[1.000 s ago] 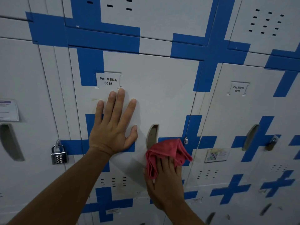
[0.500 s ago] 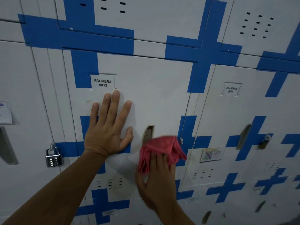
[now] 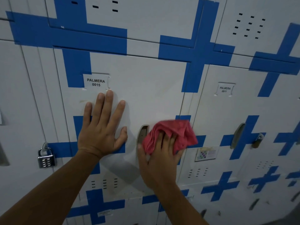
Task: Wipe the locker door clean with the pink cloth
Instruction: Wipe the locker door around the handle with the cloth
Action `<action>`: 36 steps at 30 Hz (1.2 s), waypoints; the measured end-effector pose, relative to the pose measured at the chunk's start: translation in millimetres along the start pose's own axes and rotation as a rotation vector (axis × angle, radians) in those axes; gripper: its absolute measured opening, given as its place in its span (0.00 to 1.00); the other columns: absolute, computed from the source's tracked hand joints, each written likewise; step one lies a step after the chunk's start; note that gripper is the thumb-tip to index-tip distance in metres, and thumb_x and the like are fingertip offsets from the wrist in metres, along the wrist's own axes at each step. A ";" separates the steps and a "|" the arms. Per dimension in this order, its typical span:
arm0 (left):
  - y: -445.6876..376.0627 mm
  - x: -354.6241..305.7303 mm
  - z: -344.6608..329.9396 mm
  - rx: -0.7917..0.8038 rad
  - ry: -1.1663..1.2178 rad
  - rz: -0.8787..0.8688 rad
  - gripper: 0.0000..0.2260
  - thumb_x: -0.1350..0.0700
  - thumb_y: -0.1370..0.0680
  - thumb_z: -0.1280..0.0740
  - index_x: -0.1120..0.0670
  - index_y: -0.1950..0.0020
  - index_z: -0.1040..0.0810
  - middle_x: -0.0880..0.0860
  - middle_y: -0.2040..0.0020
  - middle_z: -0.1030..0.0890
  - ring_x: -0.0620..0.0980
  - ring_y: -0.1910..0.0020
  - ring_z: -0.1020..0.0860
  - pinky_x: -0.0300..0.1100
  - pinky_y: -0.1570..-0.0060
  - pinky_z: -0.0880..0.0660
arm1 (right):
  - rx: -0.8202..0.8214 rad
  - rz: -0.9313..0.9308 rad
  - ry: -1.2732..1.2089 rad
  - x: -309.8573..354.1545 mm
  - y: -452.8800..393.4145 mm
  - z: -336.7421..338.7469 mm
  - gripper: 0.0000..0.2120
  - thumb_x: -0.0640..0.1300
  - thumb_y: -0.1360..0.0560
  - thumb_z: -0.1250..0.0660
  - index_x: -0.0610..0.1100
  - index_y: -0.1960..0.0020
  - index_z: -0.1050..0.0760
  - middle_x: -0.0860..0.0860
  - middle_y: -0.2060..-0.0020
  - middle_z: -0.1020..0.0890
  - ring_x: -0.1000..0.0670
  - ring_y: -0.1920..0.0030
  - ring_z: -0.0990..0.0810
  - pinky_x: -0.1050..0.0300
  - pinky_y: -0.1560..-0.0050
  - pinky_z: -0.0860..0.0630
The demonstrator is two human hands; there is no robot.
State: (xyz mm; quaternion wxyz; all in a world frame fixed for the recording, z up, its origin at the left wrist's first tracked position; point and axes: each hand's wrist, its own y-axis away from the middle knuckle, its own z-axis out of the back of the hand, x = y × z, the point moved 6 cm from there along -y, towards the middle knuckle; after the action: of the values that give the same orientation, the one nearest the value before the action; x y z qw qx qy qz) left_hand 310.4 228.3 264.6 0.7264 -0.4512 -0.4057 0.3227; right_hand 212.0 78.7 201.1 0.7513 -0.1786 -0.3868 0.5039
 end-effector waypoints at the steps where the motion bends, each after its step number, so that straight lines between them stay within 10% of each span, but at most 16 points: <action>1: 0.4 0.5 0.0 -0.003 -0.002 -0.003 0.35 0.41 0.22 0.44 0.56 0.18 0.48 0.61 0.19 0.51 0.58 0.19 0.56 0.58 0.22 0.56 | 0.050 -0.008 -0.025 -4.2 14.8 -11.1 0.33 0.69 0.23 0.51 0.51 0.26 0.39 0.51 0.28 0.33 0.47 0.25 0.41 0.39 0.25 0.51; 5: 2.7 -1.9 -0.4 -0.012 -0.003 -0.004 0.35 0.42 0.22 0.43 0.56 0.19 0.46 0.62 0.20 0.49 0.59 0.19 0.55 0.58 0.22 0.55 | 0.180 -0.047 -0.030 -27.3 60.3 -48.0 0.27 0.68 0.26 0.44 0.55 0.32 0.37 0.54 0.35 0.26 0.47 0.32 0.30 0.43 0.27 0.44; 19: 1.7 -0.1 -1.2 -0.016 -0.019 0.000 0.36 0.41 0.22 0.42 0.56 0.18 0.48 0.62 0.20 0.51 0.59 0.19 0.56 0.58 0.22 0.57 | -0.024 0.133 -0.051 27.0 -3.5 -4.7 0.34 0.67 0.22 0.49 0.47 0.24 0.39 0.49 0.28 0.32 0.48 0.25 0.40 0.49 0.24 0.59; 24: 2.6 -0.1 -1.2 -0.033 -0.024 -0.006 0.35 0.42 0.22 0.43 0.56 0.19 0.47 0.62 0.20 0.49 0.59 0.19 0.55 0.58 0.22 0.55 | 0.195 0.065 -0.066 -11.8 63.8 -54.6 0.28 0.62 0.25 0.39 0.49 0.31 0.33 0.50 0.38 0.23 0.47 0.37 0.26 0.48 0.30 0.35; 27: 3.4 -1.2 0.0 -0.045 -0.030 -0.012 0.35 0.42 0.22 0.43 0.56 0.19 0.46 0.62 0.20 0.48 0.59 0.19 0.54 0.58 0.22 0.55 | 0.237 0.066 0.003 -19.3 75.0 -62.6 0.28 0.62 0.25 0.39 0.50 0.30 0.32 0.52 0.35 0.25 0.49 0.35 0.28 0.56 0.27 0.53; 36: 1.3 -0.5 0.0 -0.037 0.004 0.000 0.36 0.42 0.22 0.42 0.55 0.18 0.47 0.62 0.20 0.48 0.58 0.19 0.56 0.58 0.22 0.55 | -0.005 0.157 0.048 16.8 -6.1 -7.0 0.33 0.66 0.21 0.49 0.48 0.23 0.42 0.49 0.26 0.34 0.46 0.25 0.40 0.49 0.25 0.58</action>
State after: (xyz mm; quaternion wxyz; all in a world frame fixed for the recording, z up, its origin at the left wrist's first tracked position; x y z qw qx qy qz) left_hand 310.0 228.3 263.3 0.7188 -0.4650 -0.4103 0.3143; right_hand 224.3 92.0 207.4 0.7181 -0.2220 -0.3548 0.5561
